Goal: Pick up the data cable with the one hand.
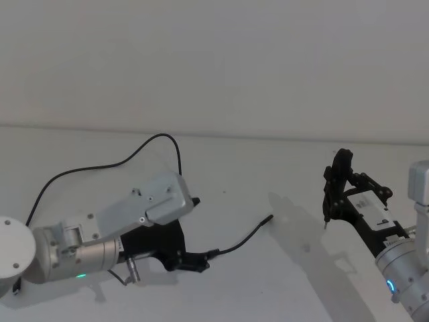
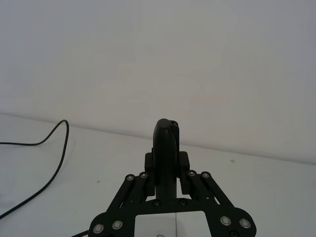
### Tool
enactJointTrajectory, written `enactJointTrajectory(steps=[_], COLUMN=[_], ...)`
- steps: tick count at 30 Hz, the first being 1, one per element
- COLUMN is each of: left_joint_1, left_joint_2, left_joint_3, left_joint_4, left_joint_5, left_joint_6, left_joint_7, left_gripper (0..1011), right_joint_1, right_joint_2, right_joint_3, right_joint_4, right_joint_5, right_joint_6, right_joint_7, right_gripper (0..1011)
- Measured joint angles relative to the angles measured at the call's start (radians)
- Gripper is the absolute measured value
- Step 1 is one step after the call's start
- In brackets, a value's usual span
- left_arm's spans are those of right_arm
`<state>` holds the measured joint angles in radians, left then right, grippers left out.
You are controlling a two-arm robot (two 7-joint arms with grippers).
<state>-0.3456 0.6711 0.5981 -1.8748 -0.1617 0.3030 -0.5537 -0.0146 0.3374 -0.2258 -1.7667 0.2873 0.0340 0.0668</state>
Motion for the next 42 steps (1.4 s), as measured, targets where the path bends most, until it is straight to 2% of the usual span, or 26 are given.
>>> enactJointTrajectory(steps=[7, 14, 29, 36, 42], left_joint_1=[-0.023, -0.027, -0.028, -0.041, -0.053], left_joint_2=[-0.001, -0.022, -0.104, -0.151, -0.185], left_joint_3=[0.028, 0.047, 0.095, 0.121, 0.135], left_joint_4=[-0.037, -0.057, -0.059, -0.023, 0.013], left_joint_5=[0.017, 0.036, 0.120, 0.173, 0.203], left_joint_6=[0.104, 0.161, 0.274, 0.319, 0.334], left_joint_7=[-0.031, -0.024, 0.063, 0.113, 0.140], left_gripper=[1001, 1001, 1001, 1000, 1001], right_joint_1=[0.000, 0.000, 0.000, 0.000, 0.000], right_joint_2=[0.000, 0.000, 0.000, 0.000, 0.000], right_joint_3=[0.000, 0.000, 0.000, 0.000, 0.000], right_joint_4=[0.000, 0.000, 0.000, 0.000, 0.000], right_joint_5=[0.000, 0.000, 0.000, 0.000, 0.000], right_joint_6=[0.000, 0.000, 0.000, 0.000, 0.000], right_joint_7=[0.000, 0.000, 0.000, 0.000, 0.000], right_gripper=[268, 268, 268, 268, 268])
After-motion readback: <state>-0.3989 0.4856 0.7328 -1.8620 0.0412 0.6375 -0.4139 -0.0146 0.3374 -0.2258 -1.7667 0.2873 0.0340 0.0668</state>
